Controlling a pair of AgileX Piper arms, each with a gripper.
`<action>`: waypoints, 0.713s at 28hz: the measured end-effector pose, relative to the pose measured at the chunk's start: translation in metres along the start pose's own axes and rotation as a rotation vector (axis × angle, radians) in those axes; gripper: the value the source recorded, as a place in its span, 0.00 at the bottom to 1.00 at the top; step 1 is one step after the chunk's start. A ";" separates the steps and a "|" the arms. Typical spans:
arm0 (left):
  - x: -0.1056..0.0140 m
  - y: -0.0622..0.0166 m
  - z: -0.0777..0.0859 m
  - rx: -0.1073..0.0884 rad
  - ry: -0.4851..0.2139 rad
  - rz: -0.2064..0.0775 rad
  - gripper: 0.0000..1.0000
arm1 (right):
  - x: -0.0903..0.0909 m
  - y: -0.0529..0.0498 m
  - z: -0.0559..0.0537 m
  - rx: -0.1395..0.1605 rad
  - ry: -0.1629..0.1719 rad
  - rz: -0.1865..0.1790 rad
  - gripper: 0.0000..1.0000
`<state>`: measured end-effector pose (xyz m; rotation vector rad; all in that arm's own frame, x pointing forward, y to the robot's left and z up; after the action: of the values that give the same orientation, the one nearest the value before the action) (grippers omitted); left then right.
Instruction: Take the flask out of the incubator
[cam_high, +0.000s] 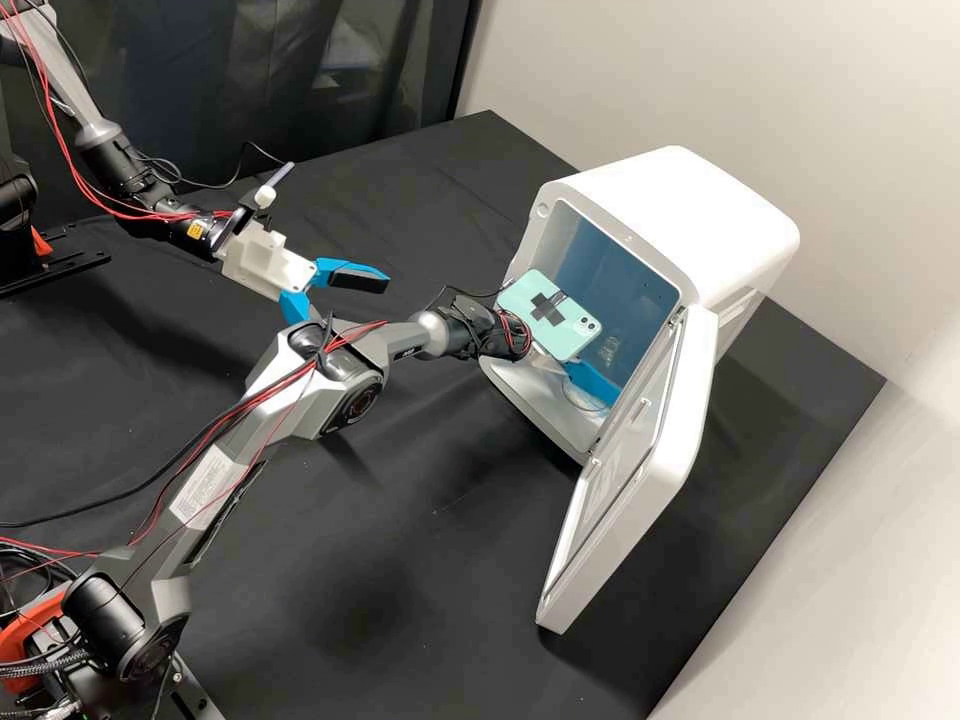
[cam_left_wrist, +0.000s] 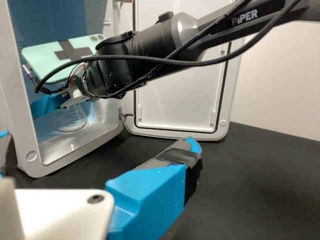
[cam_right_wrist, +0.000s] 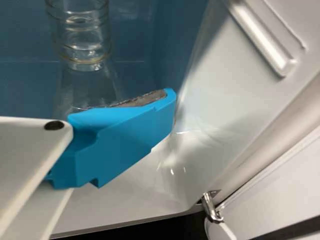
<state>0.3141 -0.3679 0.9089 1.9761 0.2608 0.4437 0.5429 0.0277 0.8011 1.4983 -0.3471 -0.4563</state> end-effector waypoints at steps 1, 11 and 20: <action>0.000 0.0000 0.000 0.000 0.000 0.000 1.00 | 0.000 0.000 0.000 0.000 0.000 0.000 1.00; 0.000 0.0000 0.000 0.000 0.000 0.000 1.00 | 0.000 -0.001 0.000 -0.004 -0.001 -0.003 1.00; 0.000 0.0000 0.000 0.000 0.000 0.000 1.00 | 0.012 -0.006 0.000 -0.020 -0.007 0.015 1.00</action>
<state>0.3141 -0.3679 0.9089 1.9761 0.2608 0.4437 0.5529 0.0212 0.7944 1.4736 -0.3585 -0.4521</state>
